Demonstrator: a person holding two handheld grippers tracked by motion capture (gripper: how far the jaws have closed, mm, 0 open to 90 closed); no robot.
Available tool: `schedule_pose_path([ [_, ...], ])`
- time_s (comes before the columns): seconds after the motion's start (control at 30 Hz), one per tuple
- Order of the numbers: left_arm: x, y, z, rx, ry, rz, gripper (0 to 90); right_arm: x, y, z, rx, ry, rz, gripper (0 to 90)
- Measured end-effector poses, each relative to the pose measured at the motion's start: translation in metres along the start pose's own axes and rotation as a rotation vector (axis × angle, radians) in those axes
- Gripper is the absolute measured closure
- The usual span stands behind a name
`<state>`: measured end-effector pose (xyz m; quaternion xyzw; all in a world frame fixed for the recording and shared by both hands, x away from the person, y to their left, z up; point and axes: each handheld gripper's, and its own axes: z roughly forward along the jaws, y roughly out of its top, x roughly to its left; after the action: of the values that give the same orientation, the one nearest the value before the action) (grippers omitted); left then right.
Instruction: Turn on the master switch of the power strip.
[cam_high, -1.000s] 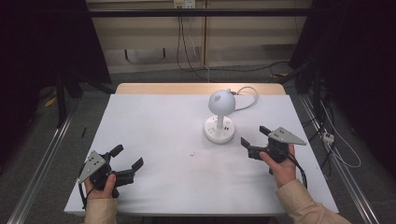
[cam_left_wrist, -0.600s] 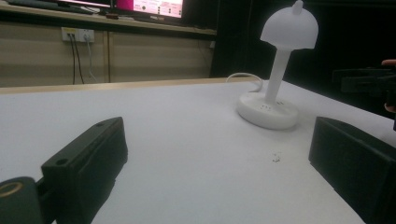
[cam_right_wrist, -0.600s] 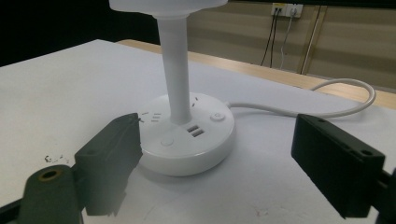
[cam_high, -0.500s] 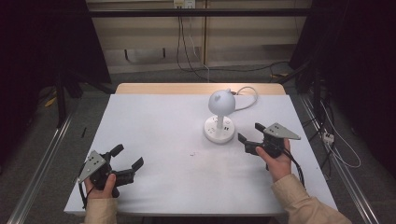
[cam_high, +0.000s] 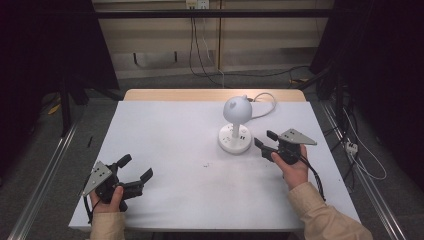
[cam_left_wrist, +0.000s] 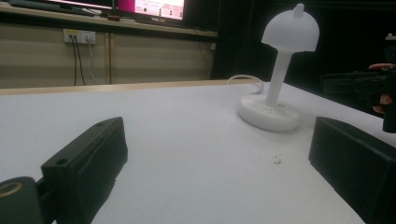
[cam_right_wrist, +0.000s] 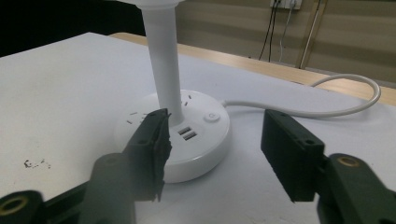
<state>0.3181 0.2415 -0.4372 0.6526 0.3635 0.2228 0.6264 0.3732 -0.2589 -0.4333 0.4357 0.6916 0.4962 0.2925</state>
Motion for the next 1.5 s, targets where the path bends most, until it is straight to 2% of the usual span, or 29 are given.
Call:
schedule_pose_path([
  [0.27, 0.001, 0.0, 0.0, 0.001, 0.002, 0.006, 4.0, -0.004, -0.002, 0.004, 0.017, 0.018, 0.033, 58.9],
  [0.5, 0.001, 0.001, 0.0, 0.002, 0.003, 0.014, 4.0, -0.004, 0.005, 0.008, 0.039, 0.031, 0.016, 70.9],
  [1.0, 0.001, 0.001, 0.001, 0.001, -0.002, 0.008, 4.0, -0.008, 0.002, 0.022, 0.085, 0.06, 0.036, 83.0],
  [1.2, 0.002, 0.001, 0.002, -0.003, -0.003, 0.004, 4.0, -0.006, 0.011, 0.03, 0.078, 0.078, 0.028, 86.4],
  [1.5, 0.001, 0.001, 0.003, -0.005, -0.011, 0.002, 4.0, -0.005, 0.015, 0.038, 0.09, 0.077, 0.03, 88.7],
])
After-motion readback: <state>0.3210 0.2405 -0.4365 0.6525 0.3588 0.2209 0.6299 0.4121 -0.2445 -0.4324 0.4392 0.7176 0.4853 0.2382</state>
